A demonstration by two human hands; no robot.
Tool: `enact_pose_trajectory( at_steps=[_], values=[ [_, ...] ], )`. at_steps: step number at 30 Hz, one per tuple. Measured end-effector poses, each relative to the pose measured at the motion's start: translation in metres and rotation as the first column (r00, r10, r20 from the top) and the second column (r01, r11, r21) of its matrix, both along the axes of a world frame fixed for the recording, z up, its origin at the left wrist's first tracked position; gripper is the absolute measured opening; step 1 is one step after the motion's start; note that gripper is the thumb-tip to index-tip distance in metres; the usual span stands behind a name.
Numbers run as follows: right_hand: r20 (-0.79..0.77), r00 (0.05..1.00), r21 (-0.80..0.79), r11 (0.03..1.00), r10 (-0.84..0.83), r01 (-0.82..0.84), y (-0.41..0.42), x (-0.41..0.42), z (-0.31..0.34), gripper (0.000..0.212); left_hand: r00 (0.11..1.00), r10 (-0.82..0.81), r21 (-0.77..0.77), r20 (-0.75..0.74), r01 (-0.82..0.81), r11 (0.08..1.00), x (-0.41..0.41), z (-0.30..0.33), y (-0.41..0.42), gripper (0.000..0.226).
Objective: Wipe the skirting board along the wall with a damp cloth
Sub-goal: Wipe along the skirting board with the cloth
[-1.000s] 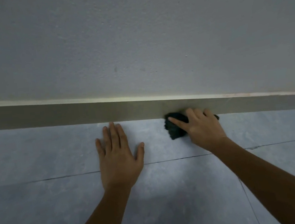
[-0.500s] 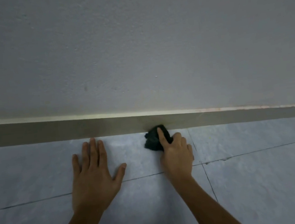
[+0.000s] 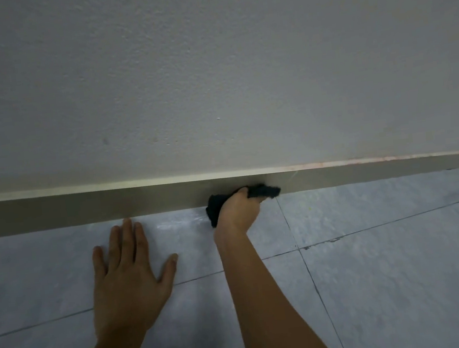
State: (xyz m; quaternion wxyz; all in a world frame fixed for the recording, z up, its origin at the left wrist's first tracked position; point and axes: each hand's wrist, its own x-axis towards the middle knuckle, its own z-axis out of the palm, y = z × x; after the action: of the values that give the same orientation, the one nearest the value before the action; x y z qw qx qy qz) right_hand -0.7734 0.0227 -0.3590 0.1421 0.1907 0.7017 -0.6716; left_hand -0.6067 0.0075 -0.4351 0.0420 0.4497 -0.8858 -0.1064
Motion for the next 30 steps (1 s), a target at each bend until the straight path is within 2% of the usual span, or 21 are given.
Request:
enact_pose_trajectory(
  at_steps=[2, 4, 6, 9, 10, 12, 14, 16, 17, 20, 22, 23, 26, 27, 29, 30],
  values=[
    [0.171, 0.983, -0.046, 0.997, 0.07, -0.063, 0.003, 0.004, 0.0, 0.03, 1.0, -0.005, 0.014, 0.004, 0.005, 1.0, 0.0, 0.0, 0.001, 0.091],
    [0.246, 0.954, -0.054, 0.985, 0.17, -0.162, 0.007, 0.007, 0.012, 0.025, 1.0, -0.001, 0.017, -0.006, 0.002, 1.0, -0.001, 0.001, 0.001, 0.091],
    [0.196, 0.964, 0.016, 0.982, 0.182, -0.188, 0.012, -0.002, 0.024, 0.029, 1.0, -0.002, 0.018, -0.009, 0.003, 1.0, -0.002, 0.002, 0.001, 0.091],
    [0.046, 0.999, -0.057, 0.998, -0.015, 0.017, 0.023, -0.033, 0.025, 0.015, 1.0, -0.009, 0.003, -0.029, 0.009, 1.0, -0.003, 0.004, 0.0, 0.09],
    [0.009, 0.999, -0.034, 0.998, -0.048, 0.049, 0.025, -0.04, 0.017, 0.017, 1.0, -0.011, 0.004, -0.028, 0.011, 1.0, -0.002, 0.004, 0.001, 0.09],
    [-0.001, 1.0, 0.102, 0.995, 0.019, -0.019, 0.028, -0.039, 0.007, 0.028, 0.999, -0.016, 0.003, -0.03, 0.016, 1.0, -0.001, 0.005, 0.002, 0.089],
    [0.071, 0.991, 0.155, 0.98, 0.114, -0.124, 0.027, -0.036, -0.001, 0.035, 0.999, -0.023, 0.008, -0.04, 0.024, 1.0, -0.001, 0.006, 0.002, 0.087],
    [0.088, 0.976, 0.211, 0.953, 0.201, -0.216, 0.029, -0.036, 0.006, 0.036, 0.999, -0.033, 0.012, -0.04, 0.034, 0.999, -0.001, 0.009, 0.003, 0.084],
    [0.059, 0.978, 0.234, 0.95, 0.198, -0.206, 0.032, -0.04, 0.012, 0.034, 0.998, -0.045, 0.009, -0.034, 0.045, 0.999, -0.001, 0.01, 0.003, 0.082],
    [-0.057, 0.998, 0.057, 0.998, -0.028, 0.032, 0.043, -0.065, 0.017, 0.018, 0.998, -0.066, -0.013, -0.021, 0.066, 0.998, 0.003, 0.008, 0.001, 0.079],
    [-0.002, 0.995, -0.012, 0.995, -0.101, 0.101, 0.044, -0.076, 0.013, 0.016, 0.998, -0.064, -0.014, -0.028, 0.064, 0.998, 0.003, 0.006, 0.001, 0.08],
    [0.067, 0.994, -0.028, 0.996, -0.083, 0.085, 0.043, -0.074, 0.011, 0.018, 0.998, -0.06, -0.009, -0.03, 0.06, 0.998, 0.004, 0.005, 0.002, 0.08],
    [0.211, 0.975, 0.026, 0.996, 0.076, -0.083, 0.034, -0.051, 0.008, 0.034, 0.998, -0.045, -0.007, -0.032, 0.045, 0.999, 0.005, 0.004, 0.001, 0.081],
    [0.219, 0.969, 0.055, 0.99, 0.117, -0.132, 0.033, -0.043, 0.007, 0.034, 0.999, -0.041, -0.007, -0.035, 0.041, 0.999, 0.005, 0.004, 0.001, 0.082],
    [0.229, 0.964, 0.015, 0.99, 0.132, -0.139, 0.034, -0.037, 0.014, 0.019, 0.998, -0.032, 0.006, -0.051, 0.032, 0.999, 0.004, 0.004, -0.001, 0.081],
    [0.171, 0.979, 0.011, 0.994, 0.11, -0.113, 0.036, -0.043, 0.017, 0.014, 0.998, -0.024, 0.009, -0.057, 0.025, 1.0, 0.003, 0.004, -0.001, 0.081]
  ],
)
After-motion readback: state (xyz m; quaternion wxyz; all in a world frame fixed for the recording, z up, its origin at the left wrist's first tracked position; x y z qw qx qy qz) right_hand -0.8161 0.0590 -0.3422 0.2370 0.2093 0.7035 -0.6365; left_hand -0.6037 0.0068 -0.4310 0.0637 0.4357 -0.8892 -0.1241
